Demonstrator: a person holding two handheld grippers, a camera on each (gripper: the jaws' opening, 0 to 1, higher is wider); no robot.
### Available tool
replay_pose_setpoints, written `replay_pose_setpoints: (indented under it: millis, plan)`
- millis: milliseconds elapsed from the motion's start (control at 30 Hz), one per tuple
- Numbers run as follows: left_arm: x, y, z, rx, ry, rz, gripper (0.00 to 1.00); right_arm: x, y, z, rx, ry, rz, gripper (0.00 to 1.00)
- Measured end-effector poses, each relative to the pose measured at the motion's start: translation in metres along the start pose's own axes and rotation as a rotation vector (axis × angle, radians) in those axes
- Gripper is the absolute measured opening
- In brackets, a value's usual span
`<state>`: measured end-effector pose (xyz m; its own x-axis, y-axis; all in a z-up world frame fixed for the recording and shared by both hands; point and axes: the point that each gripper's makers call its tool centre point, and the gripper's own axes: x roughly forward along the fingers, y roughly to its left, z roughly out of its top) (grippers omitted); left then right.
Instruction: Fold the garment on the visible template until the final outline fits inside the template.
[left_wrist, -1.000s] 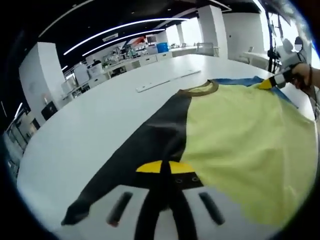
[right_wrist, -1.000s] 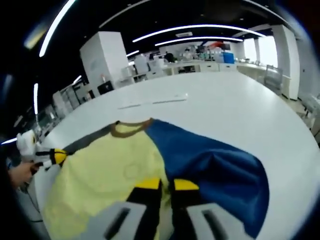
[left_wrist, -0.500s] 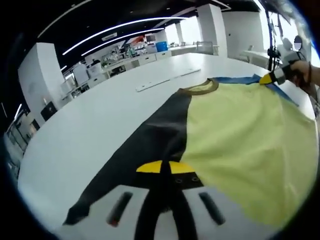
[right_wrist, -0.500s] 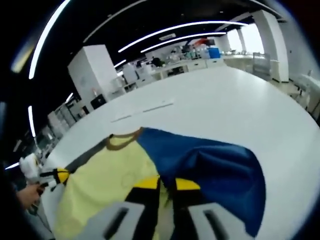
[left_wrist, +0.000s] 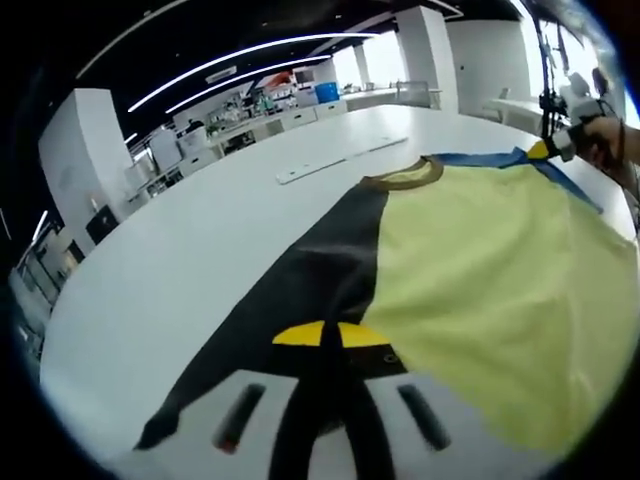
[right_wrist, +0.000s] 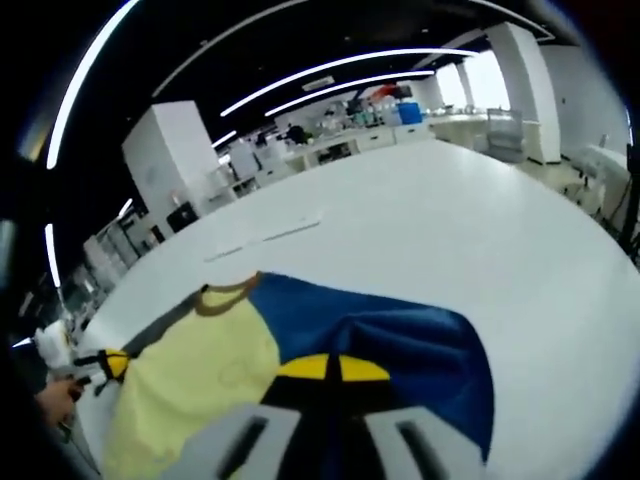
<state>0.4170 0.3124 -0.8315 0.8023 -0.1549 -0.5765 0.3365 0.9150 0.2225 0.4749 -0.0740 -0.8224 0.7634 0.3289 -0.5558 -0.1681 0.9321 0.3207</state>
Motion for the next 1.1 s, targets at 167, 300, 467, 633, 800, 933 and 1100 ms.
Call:
replay_pose_setpoints:
  millis: [167,300,467,633,800,933,1100]
  plan:
    - [0.002,0.003,0.002,-0.002,0.0,0.008,0.0,-0.007,-0.006,-0.002,-0.036,0.008,-0.039,0.0]
    - [0.002,0.005,0.002,-0.006,0.0,0.02,0.0,-0.011,-0.018,0.002,-0.061,0.004,-0.066,0.0]
    - [0.004,0.011,0.001,-0.007,0.002,0.027,0.0,-0.016,-0.03,0.004,-0.094,0.001,-0.103,0.0]
    - [0.003,0.013,0.004,-0.013,0.001,0.036,0.0,-0.018,-0.034,0.005,-0.121,0.002,-0.114,0.0]
    - [0.006,0.016,0.001,-0.018,0.003,0.037,0.0,-0.013,-0.041,0.006,-0.163,0.014,-0.122,0.0]
    - [0.004,0.013,0.002,-0.015,0.006,0.036,0.0,-0.011,-0.038,0.002,-0.174,0.029,-0.114,0.0]
    - [0.006,0.014,0.001,-0.033,0.0,0.03,0.01,-0.012,-0.04,0.001,-0.125,0.035,-0.111,0.0]
